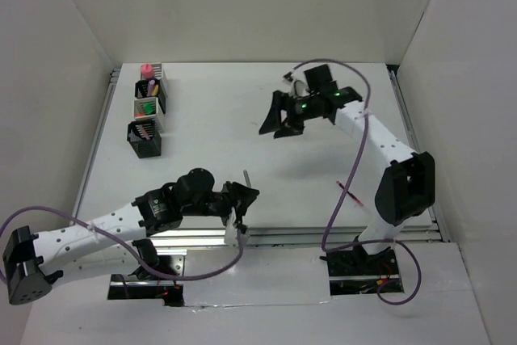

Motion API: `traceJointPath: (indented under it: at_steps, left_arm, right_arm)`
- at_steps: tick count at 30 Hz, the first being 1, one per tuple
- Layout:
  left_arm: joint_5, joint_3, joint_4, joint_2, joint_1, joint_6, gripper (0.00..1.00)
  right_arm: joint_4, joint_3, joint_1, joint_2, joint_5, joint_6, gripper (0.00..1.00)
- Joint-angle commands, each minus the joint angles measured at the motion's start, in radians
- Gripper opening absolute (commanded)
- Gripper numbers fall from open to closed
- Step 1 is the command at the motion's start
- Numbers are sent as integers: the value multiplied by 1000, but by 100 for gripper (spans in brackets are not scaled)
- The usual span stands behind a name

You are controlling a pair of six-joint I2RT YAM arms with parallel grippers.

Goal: Sort the stationery into containers
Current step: Place the pen in the storage box.

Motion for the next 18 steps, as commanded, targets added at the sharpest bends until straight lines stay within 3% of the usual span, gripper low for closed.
traceJointPath:
  at_steps: [1, 2, 3, 5, 8, 9, 10, 11, 13, 14, 18]
  left_arm:
    - [-110, 132, 38, -8, -8, -462, 0]
    - [-114, 195, 22, 4, 15, -545, 0]
    - [-118, 220, 19, 10, 76, -728, 0]
    - [-126, 295, -23, 44, 142, -887, 0]
    - [-106, 378, -95, 99, 323, -1214, 0]
    - [-89, 392, -105, 110, 446, -1277, 0]
    - [-68, 402, -110, 120, 510, -1319, 0]
    - [-19, 402, -105, 125, 653, -1381, 0]
    - [23, 392, -70, 127, 791, -1420, 0]
    - [52, 389, -58, 127, 923, -1443, 0]
    - [139, 358, 82, 136, 1174, -1454, 0]
  right_arm:
    - [-148, 79, -134, -90, -53, -232, 74]
    - [-186, 98, -151, -96, -26, -271, 72]
    - [-218, 102, -162, -107, 4, -344, 72]
    - [-287, 79, -192, -141, 113, -462, 71]
    - [-335, 0, -256, -197, 228, -567, 69]
    - [-339, -26, -284, -210, 247, -582, 69]
    - [-348, -71, -309, -219, 274, -605, 69]
    - [-353, -91, -364, -237, 287, -636, 68]
    - [-378, -129, -413, -247, 290, -671, 67]
    - [-388, -137, -474, -250, 285, -705, 67]
    - [-405, -163, -553, -254, 262, -742, 66]
